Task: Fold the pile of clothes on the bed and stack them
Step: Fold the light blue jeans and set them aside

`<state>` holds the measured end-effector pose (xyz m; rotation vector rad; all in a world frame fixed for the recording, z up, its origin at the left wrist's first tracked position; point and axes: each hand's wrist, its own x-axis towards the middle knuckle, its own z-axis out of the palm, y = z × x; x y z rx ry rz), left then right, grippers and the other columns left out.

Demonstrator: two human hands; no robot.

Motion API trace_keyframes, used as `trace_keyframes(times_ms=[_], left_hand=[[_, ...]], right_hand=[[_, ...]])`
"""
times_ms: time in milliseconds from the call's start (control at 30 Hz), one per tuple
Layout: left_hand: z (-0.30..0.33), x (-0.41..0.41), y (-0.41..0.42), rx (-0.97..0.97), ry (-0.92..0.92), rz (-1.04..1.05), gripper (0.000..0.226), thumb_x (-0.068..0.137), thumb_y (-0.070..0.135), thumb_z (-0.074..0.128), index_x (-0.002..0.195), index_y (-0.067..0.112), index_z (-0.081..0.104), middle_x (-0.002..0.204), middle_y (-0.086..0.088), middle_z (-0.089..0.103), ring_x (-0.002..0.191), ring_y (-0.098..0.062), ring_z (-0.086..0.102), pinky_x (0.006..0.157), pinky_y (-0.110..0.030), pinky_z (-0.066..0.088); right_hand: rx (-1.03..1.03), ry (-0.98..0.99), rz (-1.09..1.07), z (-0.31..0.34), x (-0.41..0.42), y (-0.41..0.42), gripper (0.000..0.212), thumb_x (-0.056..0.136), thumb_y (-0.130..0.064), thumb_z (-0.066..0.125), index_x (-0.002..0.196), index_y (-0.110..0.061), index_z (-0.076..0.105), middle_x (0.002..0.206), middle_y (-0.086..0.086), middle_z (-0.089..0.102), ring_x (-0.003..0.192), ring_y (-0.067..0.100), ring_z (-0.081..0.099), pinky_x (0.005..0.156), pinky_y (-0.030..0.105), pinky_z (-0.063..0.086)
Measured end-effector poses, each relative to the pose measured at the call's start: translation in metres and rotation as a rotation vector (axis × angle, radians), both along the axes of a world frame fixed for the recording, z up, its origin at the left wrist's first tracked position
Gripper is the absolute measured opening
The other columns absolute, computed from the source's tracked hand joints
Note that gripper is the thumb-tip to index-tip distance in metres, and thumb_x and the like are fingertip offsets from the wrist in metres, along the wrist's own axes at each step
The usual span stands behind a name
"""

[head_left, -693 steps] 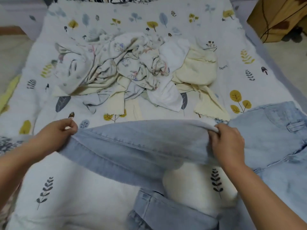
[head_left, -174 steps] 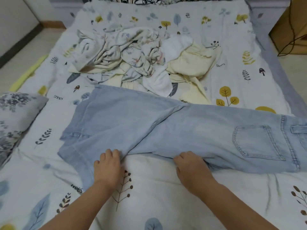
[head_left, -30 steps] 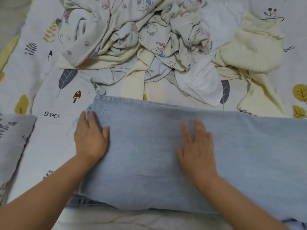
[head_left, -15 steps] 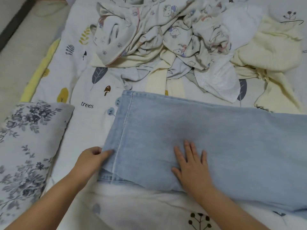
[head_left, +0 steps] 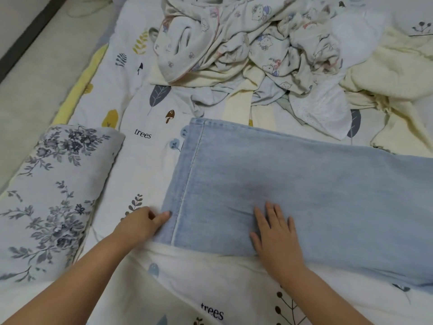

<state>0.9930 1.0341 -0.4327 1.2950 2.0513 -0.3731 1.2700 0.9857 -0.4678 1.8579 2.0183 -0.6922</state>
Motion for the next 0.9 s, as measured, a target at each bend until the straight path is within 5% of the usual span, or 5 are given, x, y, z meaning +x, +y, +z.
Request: trace_keyframes(times_ms=[233, 367, 467, 667, 900], left_hand=[[-0.006, 0.013, 0.004, 0.155, -0.479, 0.329, 0.017, 0.085, 0.032, 0.065, 0.087, 0.016, 0.059, 0.086, 0.0, 0.064, 0.076, -0.014, 0.059, 0.067, -0.029, 0.045], [-0.005, 0.021, 0.006, 0.209, -0.5, 0.406, 0.014, 0.086, 0.019, 0.064, 0.093, 0.009, 0.058, 0.092, -0.008, 0.064, 0.079, -0.022, 0.06, 0.069, -0.031, 0.047], [0.01, 0.029, 0.008, 0.335, -0.48, 0.357, 0.012, 0.084, 0.015, 0.064, 0.092, 0.012, 0.056, 0.083, -0.001, 0.063, 0.07, -0.016, 0.057, 0.055, -0.021, 0.042], [0.068, 0.074, 0.019, 0.538, -0.578, -0.024, 0.017, 0.085, 0.018, 0.06, 0.093, 0.032, 0.058, 0.082, 0.016, 0.065, 0.075, 0.003, 0.059, 0.065, -0.019, 0.046], [0.098, 0.185, 0.008, 0.483, -0.837, -0.369, 0.027, 0.083, 0.012, 0.059, 0.103, 0.029, 0.064, 0.087, 0.01, 0.069, 0.077, -0.001, 0.062, 0.07, -0.017, 0.049]], right_hand=[[0.188, 0.076, -0.057, 0.009, -0.01, -0.007, 0.059, 0.095, -0.041, 0.028, 0.148, -0.015, 0.024, 0.153, 0.019, 0.021, 0.141, 0.034, 0.023, 0.111, 0.053, 0.022], [-0.038, -0.05, -0.043, -0.011, -0.005, -0.022, 0.065, 0.092, -0.058, 0.005, 0.134, -0.028, -0.034, 0.141, 0.002, -0.04, 0.136, 0.027, -0.031, 0.111, 0.053, -0.013], [-0.067, 0.019, -0.068, -0.013, 0.001, -0.016, 0.065, 0.096, -0.056, 0.016, 0.142, -0.031, -0.024, 0.146, -0.004, -0.033, 0.142, 0.023, -0.024, 0.112, 0.05, -0.013], [-0.038, 0.701, -0.709, 0.043, 0.011, 0.001, 0.047, 0.099, -0.041, 0.037, 0.143, -0.023, 0.034, 0.151, -0.003, 0.031, 0.131, 0.006, 0.031, 0.107, 0.018, 0.019], [-0.266, 1.599, -1.135, 0.116, 0.05, 0.042, 0.06, 0.074, -0.064, 0.042, 0.112, -0.024, 0.065, 0.107, 0.005, 0.068, 0.091, 0.021, 0.067, 0.078, 0.036, 0.053]])
